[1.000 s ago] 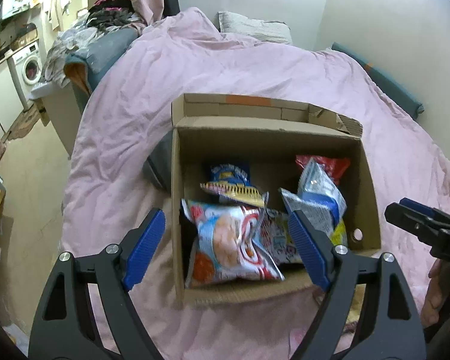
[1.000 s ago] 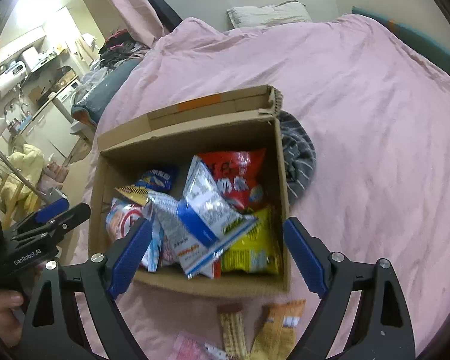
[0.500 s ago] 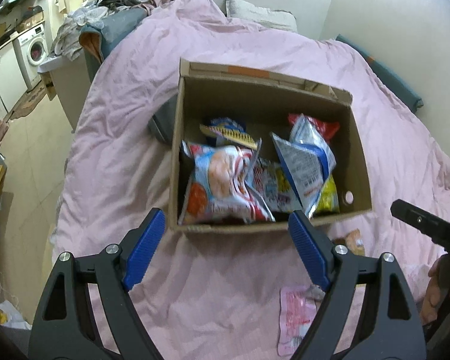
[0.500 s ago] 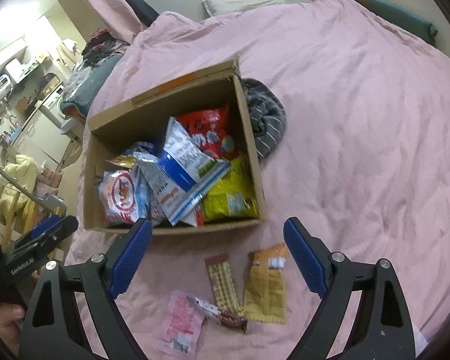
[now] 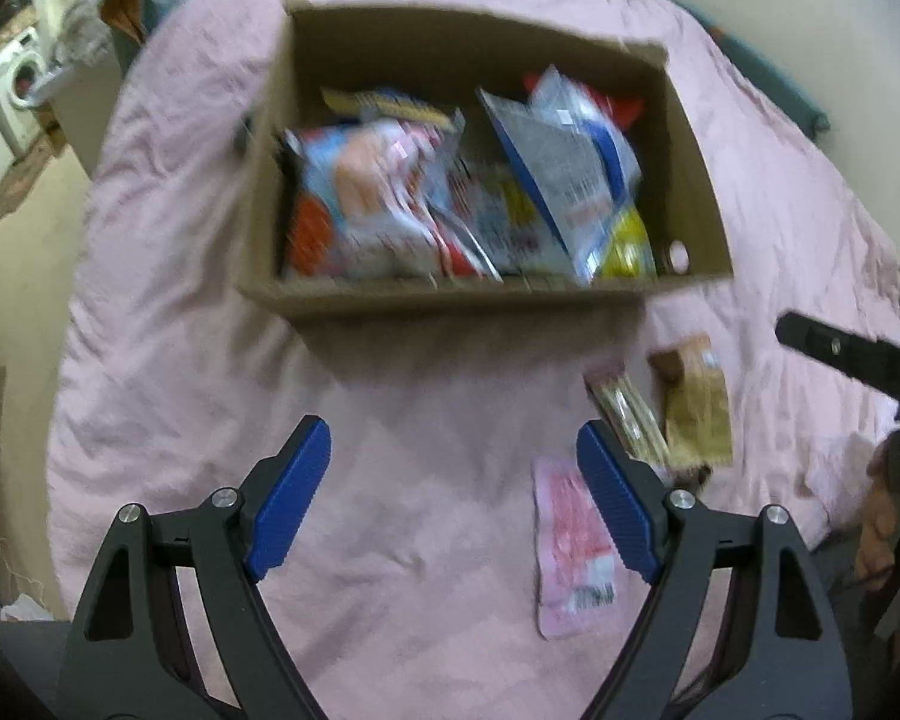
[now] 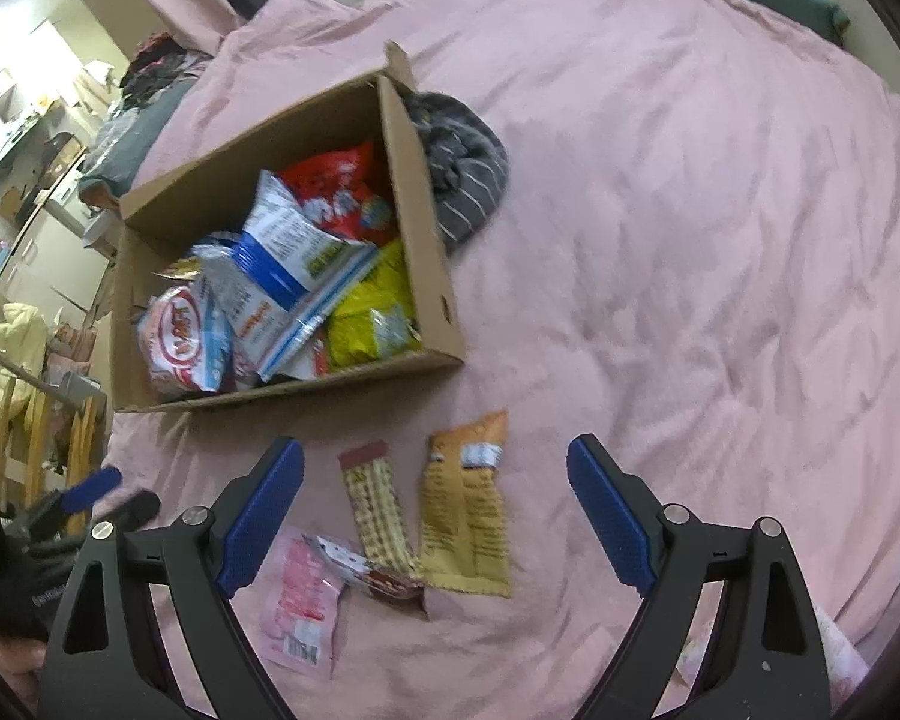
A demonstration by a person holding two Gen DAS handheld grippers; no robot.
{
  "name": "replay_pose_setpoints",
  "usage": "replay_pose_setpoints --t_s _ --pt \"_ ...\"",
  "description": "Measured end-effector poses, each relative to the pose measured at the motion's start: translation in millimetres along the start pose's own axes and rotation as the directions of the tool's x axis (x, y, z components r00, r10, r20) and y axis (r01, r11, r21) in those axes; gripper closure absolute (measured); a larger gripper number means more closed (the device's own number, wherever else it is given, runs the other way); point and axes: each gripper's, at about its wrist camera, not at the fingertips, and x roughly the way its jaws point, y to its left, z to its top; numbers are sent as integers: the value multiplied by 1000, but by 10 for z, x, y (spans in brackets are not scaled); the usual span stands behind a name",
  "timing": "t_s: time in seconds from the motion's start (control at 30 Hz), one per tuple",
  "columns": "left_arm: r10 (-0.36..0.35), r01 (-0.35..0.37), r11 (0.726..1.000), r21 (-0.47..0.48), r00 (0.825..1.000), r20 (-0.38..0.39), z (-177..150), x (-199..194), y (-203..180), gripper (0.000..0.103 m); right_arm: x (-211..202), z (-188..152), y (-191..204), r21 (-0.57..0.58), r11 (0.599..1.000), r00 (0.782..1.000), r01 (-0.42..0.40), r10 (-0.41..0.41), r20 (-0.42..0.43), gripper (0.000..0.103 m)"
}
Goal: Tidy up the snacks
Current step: 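Withdraw both tools from the box toward the pink packet, then grasp the pink packet with the left tool while the right tool grasps the gold snack bag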
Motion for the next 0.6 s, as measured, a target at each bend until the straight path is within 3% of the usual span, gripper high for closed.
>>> replay_pose_setpoints --t_s 0.17,0.33,0.6 --pt "-41 44 999 28 993 -110 -156 216 -172 28 69 -45 -123 43 999 999 0 1 -43 11" --pt "-66 88 992 89 973 -223 -352 458 -416 32 76 -26 -139 51 999 999 5 -3 -43 11" --pt "-51 85 991 104 954 -294 -475 779 -700 32 81 -28 -169 58 998 999 10 -7 -45 11"
